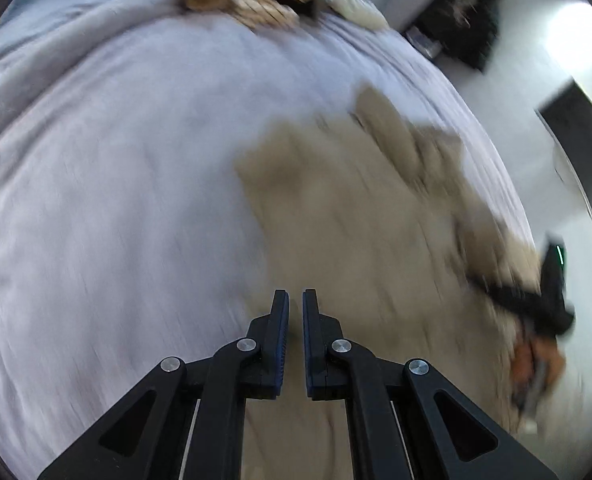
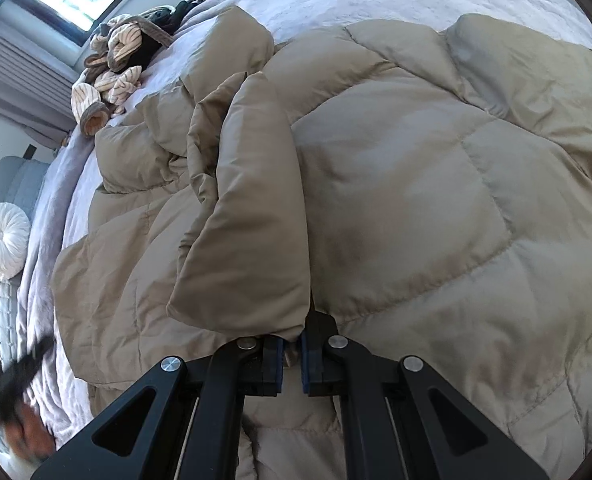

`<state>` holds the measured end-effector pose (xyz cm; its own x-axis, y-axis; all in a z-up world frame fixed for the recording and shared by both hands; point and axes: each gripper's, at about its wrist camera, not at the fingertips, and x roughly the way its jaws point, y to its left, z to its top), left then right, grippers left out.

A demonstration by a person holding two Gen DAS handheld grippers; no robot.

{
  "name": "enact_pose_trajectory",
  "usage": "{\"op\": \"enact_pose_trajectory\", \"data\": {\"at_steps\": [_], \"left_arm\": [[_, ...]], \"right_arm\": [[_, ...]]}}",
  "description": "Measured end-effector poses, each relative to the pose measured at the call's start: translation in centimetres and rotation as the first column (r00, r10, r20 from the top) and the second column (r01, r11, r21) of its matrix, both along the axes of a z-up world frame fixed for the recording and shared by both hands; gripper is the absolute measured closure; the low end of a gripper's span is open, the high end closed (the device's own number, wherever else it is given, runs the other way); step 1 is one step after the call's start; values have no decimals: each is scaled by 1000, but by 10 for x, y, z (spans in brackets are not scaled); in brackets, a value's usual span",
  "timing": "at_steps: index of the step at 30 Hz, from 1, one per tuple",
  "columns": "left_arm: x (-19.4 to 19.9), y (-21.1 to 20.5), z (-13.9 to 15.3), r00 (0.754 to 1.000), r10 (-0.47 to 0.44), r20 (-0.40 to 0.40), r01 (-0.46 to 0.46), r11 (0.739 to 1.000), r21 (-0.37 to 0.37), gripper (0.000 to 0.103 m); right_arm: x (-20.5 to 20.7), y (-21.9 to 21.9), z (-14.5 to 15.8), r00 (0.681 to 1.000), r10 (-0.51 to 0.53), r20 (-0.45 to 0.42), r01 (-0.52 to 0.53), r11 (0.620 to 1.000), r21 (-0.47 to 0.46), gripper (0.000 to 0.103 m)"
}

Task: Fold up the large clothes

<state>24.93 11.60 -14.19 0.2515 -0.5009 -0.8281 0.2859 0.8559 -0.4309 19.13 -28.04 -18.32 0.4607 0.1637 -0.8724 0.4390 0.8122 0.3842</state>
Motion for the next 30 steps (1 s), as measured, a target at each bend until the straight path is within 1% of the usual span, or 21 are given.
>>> {"op": "enact_pose_trajectory", "data": {"at_steps": [2, 3, 5, 7, 8, 10, 11, 13, 14, 16, 17, 19, 21, 22, 23, 24, 25, 27, 28, 29, 30], "left_arm": [[-21, -12, -12, 997, -54, -59, 55, 998, 12, 97], [-28, -22, -19, 995, -74, -67, 76, 997, 31, 97], [-26, -36, -29, 995, -69, -67, 72, 997, 40, 97], [-14, -43, -35, 999, -12, -45, 14, 999, 40, 97], [-8, -43, -36, 999, 30, -16, -29, 998, 57, 96], [2, -34, -36, 993, 115, 30, -117, 987, 106, 97], [5, -21, -36, 984, 171, 42, -175, 976, 128, 97], [3, -2, -38, 977, 212, 10, -211, 968, 138, 97], [-1, 6, -36, 978, 210, -14, -207, 970, 128, 97], [-11, 15, -30, 982, 186, -22, -182, 977, 114, 97], [-20, 19, -23, 986, 166, -13, -164, 980, 116, 97], [-24, 31, -13, 984, 181, 0, -180, 979, 100, 96], [-24, 42, -2, 973, 229, 17, -230, 971, 64, 96], [-23, 47, 3, 967, 252, 31, -253, 967, 43, 96], [-24, 51, 8, 963, 266, 48, -267, 963, 19, 96], [-22, 50, 13, 961, 268, 63, -268, 963, -3, 96], [-17, 48, 20, 963, 257, 81, -255, 966, -28, 96], [-9, 34, 29, 968, 223, 113, -219, 975, -47, 96], [-5, 25, 30, 971, 206, 124, -201, 978, -50, 96], [-2, 16, 28, 972, 195, 128, -189, 980, -54, 96], [-1, 7, 25, 974, 185, 129, -178, 982, -63, 96]], "right_arm": [[-1, 1, -1, 1000, -1, 4, 1, 1000, 8, 97], [0, 1, -2, 1000, 0, 4, 0, 1000, 10, 97], [0, 3, -3, 1000, 5, 8, -5, 1000, 10, 97], [0, 5, -2, 1000, 6, 7, -6, 1000, 10, 97], [1, 6, -2, 1000, 7, 7, -8, 1000, 12, 97], [3, 10, 0, 1000, 14, 11, -14, 1000, 20, 97], [4, 13, 1, 1000, 21, 15, -22, 999, 24, 97], [6, 17, -1, 1000, 23, 7, -23, 999, 28, 97], [5, 17, -2, 1000, 16, -1, -16, 999, 33, 97], [-2, 12, 1, 1000, -12, -10, 13, 998, 56, 96], [-6, 9, 4, 1000, -22, -16, 22, 998, 59, 94], [-20, 4, 22, 1000, -24, -20, 24, 999, 31, 85], [-32, 5, 45, 1000, -7, -8, 6, 999, -39, 58], [-39, 8, 64, 1000, 17, 21, -16, 996, -90, 52], [-42, 13, 80, 998, 46, 48, -39, 990, -136, 49], [-42, 19, 92, 995, 72, 65, -60, 985, -165, 49], [-37, 29, 108, 988, 124, 96, -104, 975, -194, 49], [-17, 49, 122, 966, 229, 120, -202, 958, -204, 49], [3, 67, 126, 943, 306, 130, -278, 940, -197, 49], [21, 83, 127, 922, 359, 144, -332, 926, -181, 53], [39, 97, 125, 903, 401, 153, -378, 912, -161, 68]]}}
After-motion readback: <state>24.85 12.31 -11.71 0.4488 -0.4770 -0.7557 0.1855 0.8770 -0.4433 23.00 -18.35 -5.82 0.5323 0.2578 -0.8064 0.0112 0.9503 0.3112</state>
